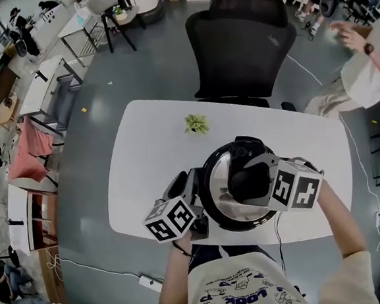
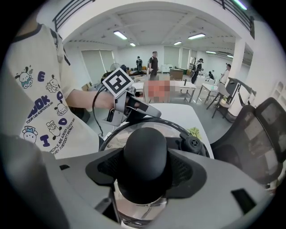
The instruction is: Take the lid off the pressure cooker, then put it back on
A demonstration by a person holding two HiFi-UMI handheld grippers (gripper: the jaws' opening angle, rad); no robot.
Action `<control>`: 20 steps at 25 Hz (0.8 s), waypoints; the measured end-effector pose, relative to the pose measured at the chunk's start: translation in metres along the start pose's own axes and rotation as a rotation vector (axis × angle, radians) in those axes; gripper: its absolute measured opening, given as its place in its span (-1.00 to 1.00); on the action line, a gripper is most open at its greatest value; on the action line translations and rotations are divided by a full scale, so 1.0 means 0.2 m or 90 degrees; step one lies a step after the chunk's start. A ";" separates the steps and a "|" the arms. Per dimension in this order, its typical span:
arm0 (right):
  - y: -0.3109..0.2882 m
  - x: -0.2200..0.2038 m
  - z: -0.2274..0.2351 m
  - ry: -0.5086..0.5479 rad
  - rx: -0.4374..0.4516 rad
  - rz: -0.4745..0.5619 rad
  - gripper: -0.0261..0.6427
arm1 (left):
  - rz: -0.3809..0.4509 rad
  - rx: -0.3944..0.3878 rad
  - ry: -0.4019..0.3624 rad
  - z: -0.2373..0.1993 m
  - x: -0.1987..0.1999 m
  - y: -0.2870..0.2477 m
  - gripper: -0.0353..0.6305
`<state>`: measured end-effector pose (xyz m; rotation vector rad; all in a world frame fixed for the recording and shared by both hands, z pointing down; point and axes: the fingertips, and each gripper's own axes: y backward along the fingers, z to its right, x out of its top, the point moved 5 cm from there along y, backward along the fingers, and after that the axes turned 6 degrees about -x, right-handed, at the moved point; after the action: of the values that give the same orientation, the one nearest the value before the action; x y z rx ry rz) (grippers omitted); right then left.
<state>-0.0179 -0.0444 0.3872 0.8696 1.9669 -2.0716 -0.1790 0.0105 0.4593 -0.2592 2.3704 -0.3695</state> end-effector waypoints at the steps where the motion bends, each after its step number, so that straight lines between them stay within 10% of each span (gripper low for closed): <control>1: 0.00 0.00 0.01 -0.003 -0.009 0.016 0.05 | 0.007 0.000 -0.010 0.01 0.02 0.01 -0.47; 11: 0.16 0.05 0.02 -0.110 -0.100 0.242 0.26 | 0.077 0.002 -0.142 0.19 0.22 0.10 -0.47; 20: 0.42 0.05 0.10 -0.204 -0.311 0.408 -0.10 | 0.147 -0.024 -0.259 0.44 0.38 0.16 -0.51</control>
<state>0.0080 -0.0720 0.3094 0.8419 1.6220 -1.2157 -0.1765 0.0014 0.3387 -0.0668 1.9804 -0.1458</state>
